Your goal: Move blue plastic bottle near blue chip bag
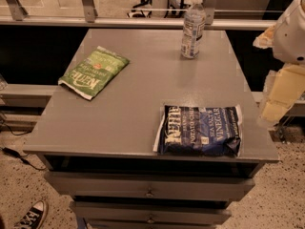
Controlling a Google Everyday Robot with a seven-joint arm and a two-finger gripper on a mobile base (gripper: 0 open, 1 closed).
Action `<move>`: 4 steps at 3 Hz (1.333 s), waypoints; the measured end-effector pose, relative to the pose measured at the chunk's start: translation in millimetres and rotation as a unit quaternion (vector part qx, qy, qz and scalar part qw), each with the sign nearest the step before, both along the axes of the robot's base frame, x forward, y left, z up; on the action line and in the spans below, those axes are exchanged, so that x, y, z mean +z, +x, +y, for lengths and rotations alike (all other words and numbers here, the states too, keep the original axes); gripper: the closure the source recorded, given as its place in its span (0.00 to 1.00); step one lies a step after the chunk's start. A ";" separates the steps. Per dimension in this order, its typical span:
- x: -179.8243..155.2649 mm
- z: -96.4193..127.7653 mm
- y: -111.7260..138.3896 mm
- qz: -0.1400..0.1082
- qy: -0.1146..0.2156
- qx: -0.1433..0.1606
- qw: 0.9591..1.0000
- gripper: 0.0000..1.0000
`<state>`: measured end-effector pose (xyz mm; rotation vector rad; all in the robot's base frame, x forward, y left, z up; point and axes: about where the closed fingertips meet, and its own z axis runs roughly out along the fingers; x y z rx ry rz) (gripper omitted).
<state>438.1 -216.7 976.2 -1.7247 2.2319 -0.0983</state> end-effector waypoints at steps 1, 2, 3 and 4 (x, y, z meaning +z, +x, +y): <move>0.0 0.0 0.0 0.000 0.000 0.000 1.000 0.00; -2.3 -0.1 18.5 -0.027 0.009 -0.011 1.000 0.00; -3.8 -4.0 73.8 -0.095 0.035 -0.027 0.995 0.00; -3.2 -10.7 130.1 -0.148 0.082 -0.043 0.985 0.00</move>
Offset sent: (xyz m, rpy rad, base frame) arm 0.0836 -0.0033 -0.0129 0.0808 -0.2282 -0.1001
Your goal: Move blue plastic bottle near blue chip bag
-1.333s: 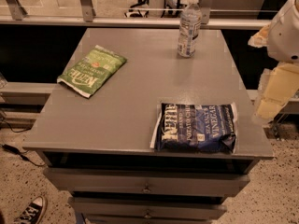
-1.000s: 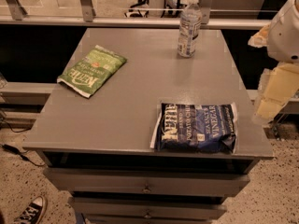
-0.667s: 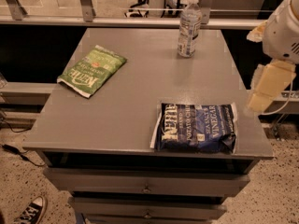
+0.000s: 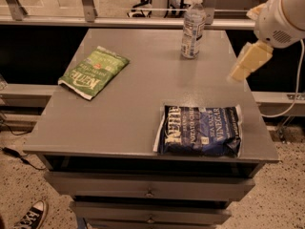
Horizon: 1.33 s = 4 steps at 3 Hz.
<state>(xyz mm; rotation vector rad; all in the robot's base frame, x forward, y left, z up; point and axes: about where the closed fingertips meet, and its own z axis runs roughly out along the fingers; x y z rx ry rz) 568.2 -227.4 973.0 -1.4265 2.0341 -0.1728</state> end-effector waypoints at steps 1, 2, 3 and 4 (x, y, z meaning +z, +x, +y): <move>-1.4 -4.8 54.6 -0.037 0.065 -0.013 0.997 0.00; -3.2 -2.9 103.3 -0.056 0.138 -0.023 0.989 0.00; -1.8 2.3 145.6 -0.071 0.204 -0.027 0.976 0.00; 0.9 4.4 180.9 -0.088 0.255 -0.035 0.962 0.00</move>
Offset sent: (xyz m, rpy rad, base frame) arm 0.1667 -0.0070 0.0014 0.4816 -0.1669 -0.0761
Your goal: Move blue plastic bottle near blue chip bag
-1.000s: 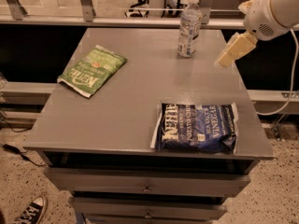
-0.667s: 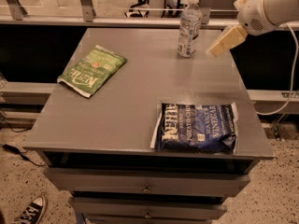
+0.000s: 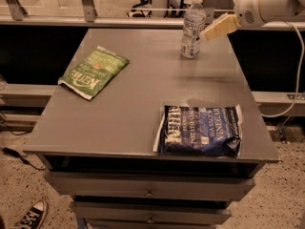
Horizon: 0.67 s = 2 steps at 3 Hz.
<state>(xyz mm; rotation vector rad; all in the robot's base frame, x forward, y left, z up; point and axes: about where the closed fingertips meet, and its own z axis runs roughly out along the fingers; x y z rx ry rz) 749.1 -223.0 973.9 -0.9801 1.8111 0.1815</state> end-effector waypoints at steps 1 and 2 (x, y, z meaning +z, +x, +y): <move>-4.2 3.5 24.9 -0.004 0.049 -0.010 0.999 0.00; 0.2 2.7 36.6 0.001 0.101 -0.014 0.995 0.00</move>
Offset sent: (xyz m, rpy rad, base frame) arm 0.0416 -0.0178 0.0191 0.2742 0.0034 -0.0448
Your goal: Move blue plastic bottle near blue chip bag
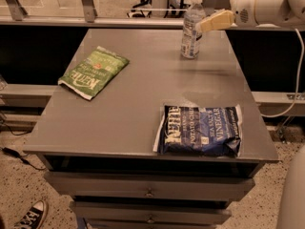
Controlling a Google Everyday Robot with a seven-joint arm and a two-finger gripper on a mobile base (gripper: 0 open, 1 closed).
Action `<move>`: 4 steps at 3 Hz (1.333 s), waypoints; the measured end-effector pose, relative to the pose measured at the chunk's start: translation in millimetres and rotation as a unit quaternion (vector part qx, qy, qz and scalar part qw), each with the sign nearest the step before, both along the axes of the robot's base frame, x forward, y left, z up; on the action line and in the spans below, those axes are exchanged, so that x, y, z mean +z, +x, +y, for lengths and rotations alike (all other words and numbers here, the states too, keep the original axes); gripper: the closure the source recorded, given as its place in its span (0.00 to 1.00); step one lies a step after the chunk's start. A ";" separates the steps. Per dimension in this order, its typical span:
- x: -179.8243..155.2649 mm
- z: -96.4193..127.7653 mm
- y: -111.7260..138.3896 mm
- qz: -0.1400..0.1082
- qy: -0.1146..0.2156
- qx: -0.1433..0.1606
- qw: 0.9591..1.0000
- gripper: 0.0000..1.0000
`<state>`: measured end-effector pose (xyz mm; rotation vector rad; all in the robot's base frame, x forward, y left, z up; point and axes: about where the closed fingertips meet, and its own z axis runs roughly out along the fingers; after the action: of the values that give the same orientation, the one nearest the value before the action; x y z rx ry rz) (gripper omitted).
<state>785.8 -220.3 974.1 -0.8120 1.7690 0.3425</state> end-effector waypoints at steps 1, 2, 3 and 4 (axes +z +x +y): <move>-8.4 32.6 12.3 0.010 0.032 0.018 0.999 0.00; -9.0 33.2 11.7 0.009 0.034 0.018 0.999 0.00; -14.7 38.9 4.9 0.006 0.050 0.016 0.999 0.00; -19.5 44.9 -0.4 -0.001 0.065 0.017 0.998 0.00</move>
Offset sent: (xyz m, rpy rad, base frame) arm 0.0128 0.0505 -0.0112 0.0671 0.0243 0.0576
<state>785.3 -175.4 954.6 -0.7508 1.7138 0.4744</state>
